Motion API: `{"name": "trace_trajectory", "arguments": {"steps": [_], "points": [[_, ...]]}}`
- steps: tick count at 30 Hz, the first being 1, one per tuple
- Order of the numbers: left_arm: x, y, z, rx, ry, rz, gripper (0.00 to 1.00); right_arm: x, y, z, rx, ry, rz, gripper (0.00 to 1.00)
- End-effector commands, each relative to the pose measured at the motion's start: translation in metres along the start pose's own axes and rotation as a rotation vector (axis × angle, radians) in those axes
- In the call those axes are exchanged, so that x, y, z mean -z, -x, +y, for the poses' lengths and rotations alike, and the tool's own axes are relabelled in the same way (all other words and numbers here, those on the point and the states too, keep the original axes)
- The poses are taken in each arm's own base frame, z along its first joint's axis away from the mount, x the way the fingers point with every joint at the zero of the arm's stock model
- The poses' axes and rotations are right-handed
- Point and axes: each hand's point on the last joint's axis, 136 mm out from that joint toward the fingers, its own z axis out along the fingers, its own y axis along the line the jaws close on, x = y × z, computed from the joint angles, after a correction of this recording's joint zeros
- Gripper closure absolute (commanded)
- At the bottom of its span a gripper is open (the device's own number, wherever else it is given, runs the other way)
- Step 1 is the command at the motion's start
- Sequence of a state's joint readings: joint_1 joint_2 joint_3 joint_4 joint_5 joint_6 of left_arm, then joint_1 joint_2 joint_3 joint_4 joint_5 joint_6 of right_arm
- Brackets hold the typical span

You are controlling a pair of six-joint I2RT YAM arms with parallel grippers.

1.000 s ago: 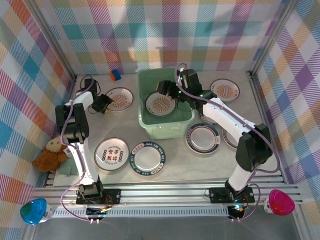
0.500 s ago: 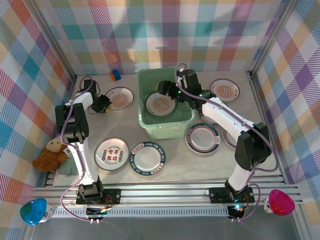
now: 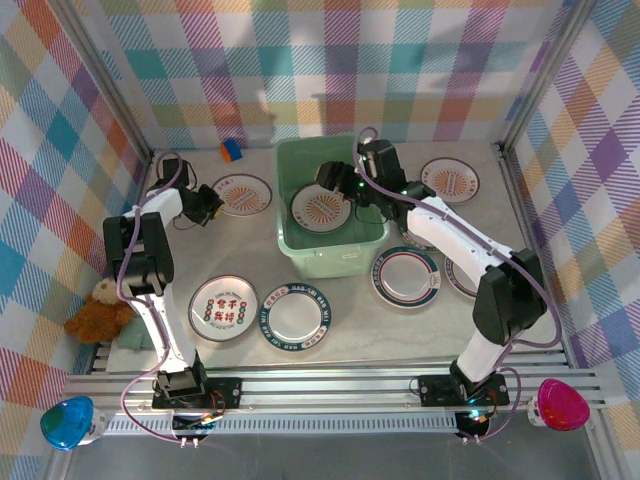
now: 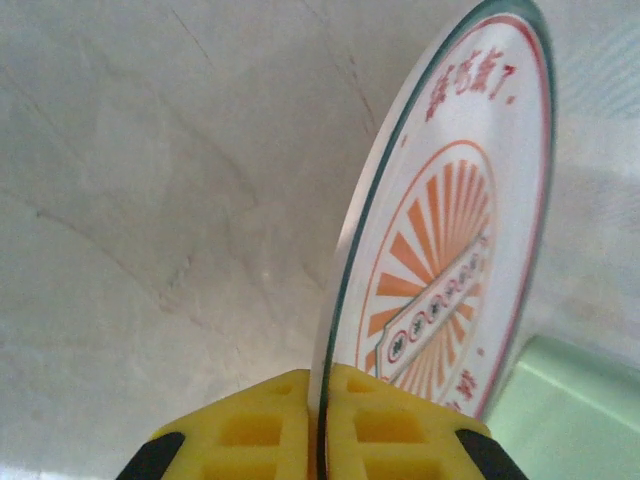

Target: Place the plates into the plastic bin on the countertop

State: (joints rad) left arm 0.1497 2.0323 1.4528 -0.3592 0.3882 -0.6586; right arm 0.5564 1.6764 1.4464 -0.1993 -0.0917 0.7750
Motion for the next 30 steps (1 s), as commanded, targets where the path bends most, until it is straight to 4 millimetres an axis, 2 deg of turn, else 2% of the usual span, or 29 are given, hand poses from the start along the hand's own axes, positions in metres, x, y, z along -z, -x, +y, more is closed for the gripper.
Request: {"name": "trace_trajectory", "arguments": {"steps": [1, 7, 12, 16, 21, 23, 26, 30], "points": [[0.025, -0.006, -0.004, -0.014, -0.018, -0.007, 0.98, 0.018, 0.007, 0.013, -0.022, 0.046, -0.028, 0.23], [0.063, -0.01, -0.023, -0.049, -0.081, -0.054, 1.0, 0.029, 0.005, 0.018, -0.034, 0.069, -0.032, 0.24], [0.113, -0.005, -0.053, -0.073, -0.199, -0.121, 1.0, 0.042, 0.004, 0.021, -0.018, 0.074, -0.045, 0.26], [0.158, -0.005, -0.09, -0.124, -0.328, -0.157, 1.0, 0.05, 0.002, 0.025, 0.001, 0.095, -0.049, 0.28], [0.213, -0.014, -0.141, -0.189, -0.526, -0.196, 1.0, 0.055, 0.008, 0.05, 0.049, 0.207, -0.057, 0.27], [0.232, -0.024, -0.158, -0.221, -0.583, -0.197, 1.0, 0.057, 0.012, 0.063, 0.066, 0.261, -0.062, 0.27], [0.249, -0.044, -0.179, -0.279, -0.649, -0.186, 1.0, 0.059, 0.018, 0.081, 0.08, 0.342, -0.075, 0.27], [0.258, -0.074, -0.204, -0.342, -0.718, -0.144, 1.0, 0.057, 0.026, 0.094, 0.08, 0.408, -0.097, 0.28]]}}
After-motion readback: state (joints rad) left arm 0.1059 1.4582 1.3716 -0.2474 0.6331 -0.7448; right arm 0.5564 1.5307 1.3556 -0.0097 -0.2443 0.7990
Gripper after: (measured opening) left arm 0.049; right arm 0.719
